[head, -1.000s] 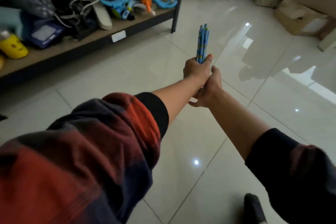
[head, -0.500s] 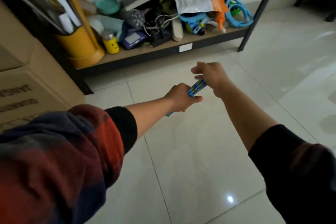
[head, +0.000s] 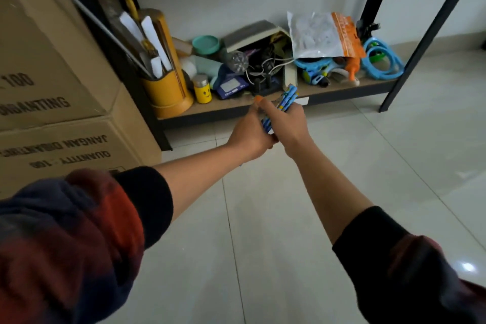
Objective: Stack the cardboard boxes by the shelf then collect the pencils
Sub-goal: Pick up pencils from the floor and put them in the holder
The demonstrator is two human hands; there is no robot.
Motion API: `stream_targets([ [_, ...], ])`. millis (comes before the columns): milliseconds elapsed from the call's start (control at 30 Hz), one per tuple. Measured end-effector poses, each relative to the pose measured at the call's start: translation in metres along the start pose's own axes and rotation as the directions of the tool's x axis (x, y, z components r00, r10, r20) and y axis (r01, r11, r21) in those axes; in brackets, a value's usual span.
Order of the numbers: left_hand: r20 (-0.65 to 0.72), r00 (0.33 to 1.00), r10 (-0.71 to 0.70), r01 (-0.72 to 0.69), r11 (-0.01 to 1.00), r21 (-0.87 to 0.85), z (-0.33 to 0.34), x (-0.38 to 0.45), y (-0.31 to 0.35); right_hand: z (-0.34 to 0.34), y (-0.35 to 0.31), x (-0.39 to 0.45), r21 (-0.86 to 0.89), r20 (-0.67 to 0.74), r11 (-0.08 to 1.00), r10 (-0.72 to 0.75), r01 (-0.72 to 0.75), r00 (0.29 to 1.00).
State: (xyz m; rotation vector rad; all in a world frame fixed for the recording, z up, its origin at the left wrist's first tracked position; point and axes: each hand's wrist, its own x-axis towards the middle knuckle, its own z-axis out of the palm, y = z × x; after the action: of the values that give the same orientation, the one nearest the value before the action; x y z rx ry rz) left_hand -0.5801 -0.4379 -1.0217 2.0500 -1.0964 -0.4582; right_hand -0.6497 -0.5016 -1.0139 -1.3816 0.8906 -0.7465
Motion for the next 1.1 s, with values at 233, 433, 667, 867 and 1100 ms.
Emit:
stream_targets([
  [233, -0.015, 0.999, 0.031, -0.033, 0.988, -0.153, -0.044, 0.031, 0.019, 0.025, -0.058, 0.026, -0.111, 0.040, 0.984, -0.137, 0.141, 0.990],
  [433, 0.150, 0.980, 0.134, -0.073, 0.932, -0.354, -0.115, 0.056, 0.024, 0.051, -0.149, 0.052, -0.147, -0.056, 0.926, -0.359, 0.348, 0.932],
  [667, -0.070, 0.977, 0.203, -0.213, 0.959, -0.190, -0.216, 0.079, 0.055, 0.091, -0.250, 0.053, -0.089, 0.071, 0.911, -0.398, 0.403, 0.915],
  [867, -0.254, 0.913, 0.320, -0.319, 0.947, 0.047, -0.287, 0.100, 0.089, 0.118, -0.323, 0.047, 0.032, 0.038, 0.794, -0.609, 0.608, 0.793],
  [1100, -0.507, 0.735, 0.451, -0.276, 0.881, 0.383, -0.345, 0.124, 0.102, 0.155, -0.384, 0.063, 0.193, -0.168, 0.723, -0.642, 0.663, 0.749],
])
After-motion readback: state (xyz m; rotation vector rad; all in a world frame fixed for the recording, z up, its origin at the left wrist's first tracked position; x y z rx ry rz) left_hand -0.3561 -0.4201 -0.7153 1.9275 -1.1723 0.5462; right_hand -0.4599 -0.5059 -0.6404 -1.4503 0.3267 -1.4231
